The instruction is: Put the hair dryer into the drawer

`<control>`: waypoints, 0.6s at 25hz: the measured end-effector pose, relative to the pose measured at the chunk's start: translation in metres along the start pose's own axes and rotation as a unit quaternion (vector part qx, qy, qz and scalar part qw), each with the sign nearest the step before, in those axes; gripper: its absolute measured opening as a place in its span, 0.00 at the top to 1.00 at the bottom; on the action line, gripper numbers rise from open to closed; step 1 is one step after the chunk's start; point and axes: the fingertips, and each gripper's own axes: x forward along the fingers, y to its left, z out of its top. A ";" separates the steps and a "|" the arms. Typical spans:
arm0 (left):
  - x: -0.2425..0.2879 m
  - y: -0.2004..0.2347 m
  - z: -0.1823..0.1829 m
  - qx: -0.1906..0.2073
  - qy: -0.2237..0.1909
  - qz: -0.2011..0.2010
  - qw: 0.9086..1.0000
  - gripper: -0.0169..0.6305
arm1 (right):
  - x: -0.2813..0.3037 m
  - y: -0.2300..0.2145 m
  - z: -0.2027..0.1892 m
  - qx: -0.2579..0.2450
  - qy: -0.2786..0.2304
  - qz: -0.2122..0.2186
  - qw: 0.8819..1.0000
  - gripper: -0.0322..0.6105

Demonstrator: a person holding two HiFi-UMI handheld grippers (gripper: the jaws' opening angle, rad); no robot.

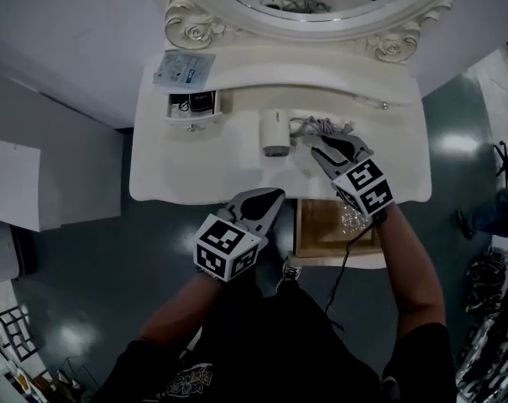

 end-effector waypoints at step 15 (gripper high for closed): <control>0.000 0.043 -0.007 -0.020 0.012 0.003 1.000 0.97 | 0.098 -0.026 -0.036 -0.298 0.226 0.109 0.921 0.58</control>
